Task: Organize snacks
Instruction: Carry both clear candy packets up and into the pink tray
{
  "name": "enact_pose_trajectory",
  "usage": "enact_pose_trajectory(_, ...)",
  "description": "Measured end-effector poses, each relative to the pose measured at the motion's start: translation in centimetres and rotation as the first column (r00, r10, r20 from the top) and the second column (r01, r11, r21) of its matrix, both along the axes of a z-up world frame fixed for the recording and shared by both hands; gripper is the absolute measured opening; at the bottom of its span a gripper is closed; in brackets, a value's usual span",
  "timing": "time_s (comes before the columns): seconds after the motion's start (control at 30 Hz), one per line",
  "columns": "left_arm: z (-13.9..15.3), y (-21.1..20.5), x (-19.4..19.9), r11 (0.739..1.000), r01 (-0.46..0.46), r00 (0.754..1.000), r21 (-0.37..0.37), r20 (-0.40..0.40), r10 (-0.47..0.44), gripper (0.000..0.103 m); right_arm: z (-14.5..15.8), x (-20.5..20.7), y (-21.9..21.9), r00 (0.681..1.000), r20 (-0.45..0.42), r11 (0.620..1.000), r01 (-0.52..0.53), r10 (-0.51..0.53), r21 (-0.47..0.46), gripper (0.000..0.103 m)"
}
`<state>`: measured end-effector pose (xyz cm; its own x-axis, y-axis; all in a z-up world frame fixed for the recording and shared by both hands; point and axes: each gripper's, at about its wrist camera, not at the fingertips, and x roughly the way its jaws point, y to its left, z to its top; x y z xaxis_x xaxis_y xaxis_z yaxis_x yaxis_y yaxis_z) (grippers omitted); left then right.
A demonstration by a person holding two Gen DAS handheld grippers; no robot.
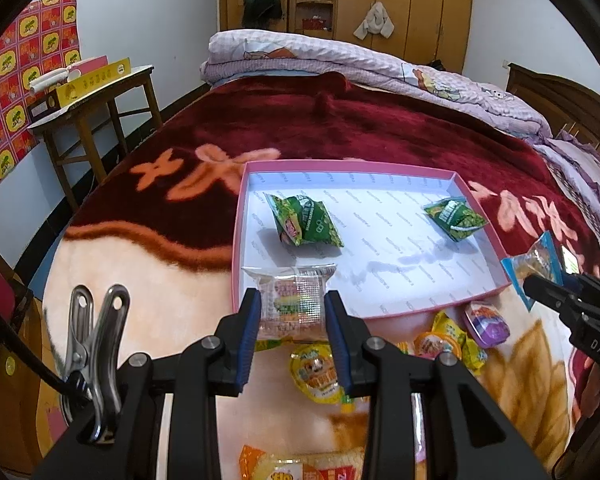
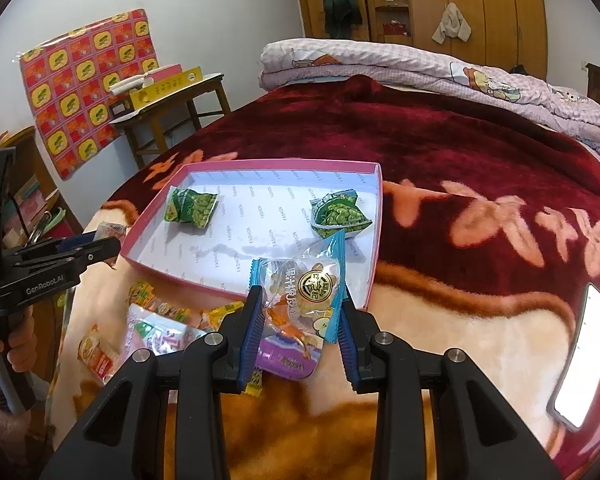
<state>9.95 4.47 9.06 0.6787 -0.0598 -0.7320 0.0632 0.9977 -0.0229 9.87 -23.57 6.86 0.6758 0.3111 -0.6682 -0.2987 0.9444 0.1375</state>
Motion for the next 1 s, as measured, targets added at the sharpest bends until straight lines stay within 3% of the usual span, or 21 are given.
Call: enact_pose_trajectory(1.0,-4.0,-0.3,6.2,1.000,-0.008,0.997,0.023,-0.073,0.010,0.034,-2.6,6.0,1.3,0.999,-0.048,0.999,-0.020,0.018,-0.040,0.035)
